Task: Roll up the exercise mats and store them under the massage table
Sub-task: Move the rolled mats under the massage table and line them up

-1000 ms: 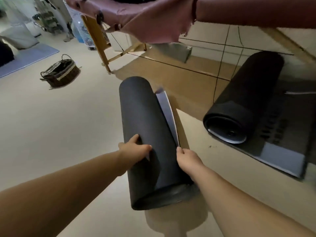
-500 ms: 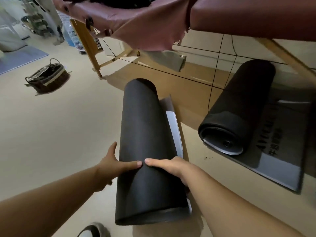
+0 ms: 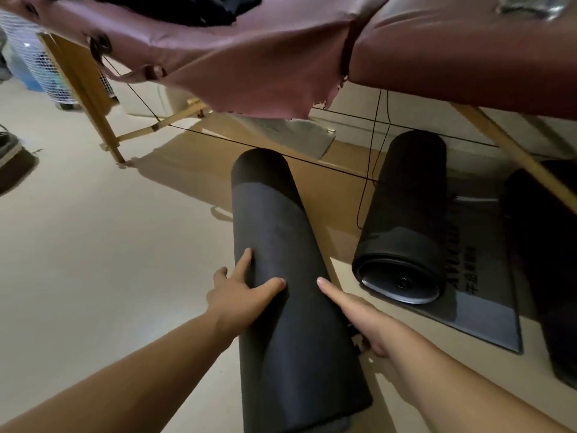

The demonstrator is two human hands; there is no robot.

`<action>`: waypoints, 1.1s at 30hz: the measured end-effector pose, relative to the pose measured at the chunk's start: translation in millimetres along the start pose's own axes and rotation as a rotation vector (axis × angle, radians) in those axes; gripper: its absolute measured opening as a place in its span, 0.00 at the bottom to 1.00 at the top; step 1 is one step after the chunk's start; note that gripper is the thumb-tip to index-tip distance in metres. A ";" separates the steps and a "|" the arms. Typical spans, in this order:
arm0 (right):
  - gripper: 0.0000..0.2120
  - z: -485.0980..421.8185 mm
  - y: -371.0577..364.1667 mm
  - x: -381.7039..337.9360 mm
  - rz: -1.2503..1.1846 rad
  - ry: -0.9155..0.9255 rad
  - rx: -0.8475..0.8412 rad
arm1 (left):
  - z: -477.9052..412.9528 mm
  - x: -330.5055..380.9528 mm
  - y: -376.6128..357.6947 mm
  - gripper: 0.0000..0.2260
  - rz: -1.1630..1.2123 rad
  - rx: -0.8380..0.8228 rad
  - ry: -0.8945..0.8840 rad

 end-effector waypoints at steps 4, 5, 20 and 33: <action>0.44 -8.2 -4.2 -7.1 -0.019 0.040 0.063 | -2.5 1.7 -7.7 0.46 0.247 -0.094 0.007; 0.39 -9.1 -6.7 -7.9 -0.044 0.046 0.056 | -6.4 4.9 -8.1 0.46 0.239 -0.095 -0.002; 0.29 -11.2 22.9 -35.1 0.261 0.563 0.583 | -61.1 56.6 -21.5 0.44 -0.020 -0.080 -0.245; 0.32 -19.6 8.5 -53.4 0.321 0.577 0.427 | -6.1 -15.1 0.8 0.60 -0.045 -0.235 -0.231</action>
Point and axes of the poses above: each hand's wrist, its own z-axis away from the middle knuckle, its own y-axis out of the back of the hand, x = y × z, the point moved 3 cm from there along -z, towards the middle knuckle, and after that the axes turned 6 degrees about -y, right-handed, at the moved point
